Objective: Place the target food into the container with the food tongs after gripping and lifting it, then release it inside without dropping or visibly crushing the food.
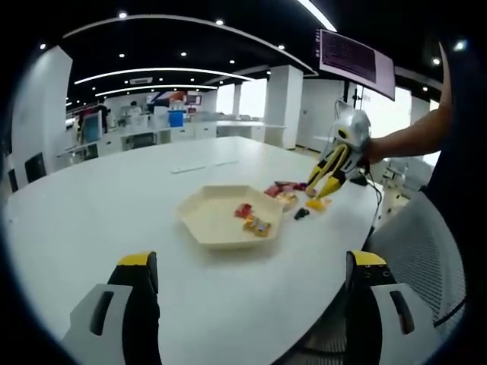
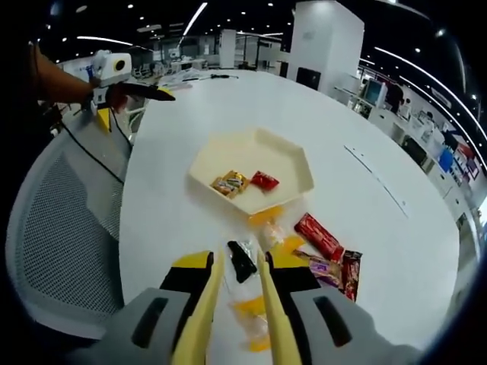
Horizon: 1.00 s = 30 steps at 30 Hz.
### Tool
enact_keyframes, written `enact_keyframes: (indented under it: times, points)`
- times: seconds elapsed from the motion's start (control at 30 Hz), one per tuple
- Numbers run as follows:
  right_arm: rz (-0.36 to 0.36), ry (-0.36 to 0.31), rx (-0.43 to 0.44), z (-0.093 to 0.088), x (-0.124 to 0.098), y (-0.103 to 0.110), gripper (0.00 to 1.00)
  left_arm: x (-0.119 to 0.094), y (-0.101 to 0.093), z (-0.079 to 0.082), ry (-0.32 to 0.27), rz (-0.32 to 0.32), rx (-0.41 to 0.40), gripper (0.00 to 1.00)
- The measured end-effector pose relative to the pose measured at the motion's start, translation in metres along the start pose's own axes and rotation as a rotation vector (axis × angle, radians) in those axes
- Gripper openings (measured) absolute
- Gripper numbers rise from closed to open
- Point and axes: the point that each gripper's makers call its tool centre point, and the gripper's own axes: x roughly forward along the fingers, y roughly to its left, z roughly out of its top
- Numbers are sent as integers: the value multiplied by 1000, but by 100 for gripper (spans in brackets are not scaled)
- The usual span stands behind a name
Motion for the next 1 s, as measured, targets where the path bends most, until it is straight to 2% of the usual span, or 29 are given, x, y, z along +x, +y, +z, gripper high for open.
enact_keyframes:
  times: [0.3,0.6,1.0]
  points:
    - [39,31,-30,-6,10,0,26,0,0,0,1,-2,-3,100]
    - [69,74,-43,-20,24,-3,26,0,0,0,-2,0,-10,99]
    - [106,97,-80,-19,37,-2,25,0,0,0,0,-1,-15,99]
